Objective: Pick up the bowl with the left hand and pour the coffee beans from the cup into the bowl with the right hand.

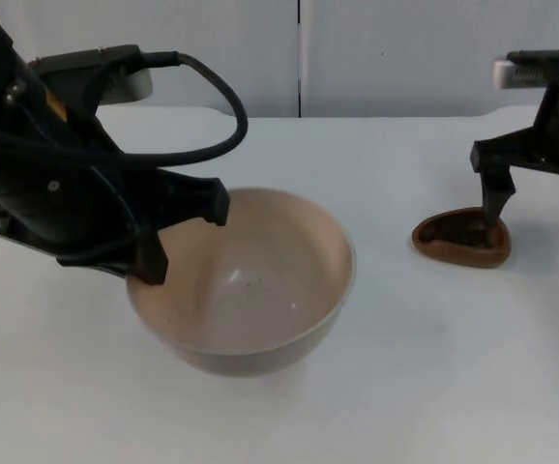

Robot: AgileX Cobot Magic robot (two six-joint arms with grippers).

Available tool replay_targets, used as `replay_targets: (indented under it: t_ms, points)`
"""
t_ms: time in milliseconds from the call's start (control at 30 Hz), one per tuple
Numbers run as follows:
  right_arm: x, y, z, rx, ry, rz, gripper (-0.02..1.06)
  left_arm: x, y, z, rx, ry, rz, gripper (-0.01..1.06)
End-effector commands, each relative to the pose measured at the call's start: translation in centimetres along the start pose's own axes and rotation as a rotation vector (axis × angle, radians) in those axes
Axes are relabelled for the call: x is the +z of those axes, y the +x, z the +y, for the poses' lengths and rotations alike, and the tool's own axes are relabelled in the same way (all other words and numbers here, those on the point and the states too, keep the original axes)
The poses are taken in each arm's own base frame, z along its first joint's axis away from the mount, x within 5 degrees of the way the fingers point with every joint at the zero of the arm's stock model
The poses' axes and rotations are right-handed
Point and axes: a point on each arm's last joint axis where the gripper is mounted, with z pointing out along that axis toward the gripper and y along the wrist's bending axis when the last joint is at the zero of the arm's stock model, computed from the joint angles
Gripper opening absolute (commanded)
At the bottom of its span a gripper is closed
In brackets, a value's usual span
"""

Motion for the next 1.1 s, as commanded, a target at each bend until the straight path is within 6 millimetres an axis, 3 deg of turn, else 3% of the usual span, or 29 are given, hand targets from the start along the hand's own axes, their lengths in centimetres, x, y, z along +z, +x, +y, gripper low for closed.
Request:
replay_targets:
  t_ms: [0, 667, 867, 967, 1067]
  points:
    - [0.4, -0.3, 0.4, 0.006, -0.007, -0.025, 0.96, -0.2, -0.1, -0.1, -0.017, 0.011, -0.021, 0.00]
    - [5.5, -1.2, 1.2, 0.025, -0.002, 0.012, 0.91, -0.2, -0.1, -0.1, -0.019, 0.014, -0.025, 0.00]
    - [5.5, -1.2, 1.2, 0.028, -0.004, 0.006, 0.87, -0.2, -0.1, -0.1, -0.021, 0.015, -0.025, 0.00]
    - [5.5, -1.3, 1.2, 0.034, -0.009, -0.004, 0.80, -0.2, -0.1, -0.1, -0.021, 0.015, -0.025, 0.00]
    - [5.5, -1.4, 1.3, 0.044, -0.021, -0.013, 0.63, -0.2, -0.1, -0.1, -0.021, 0.015, -0.025, 0.00]
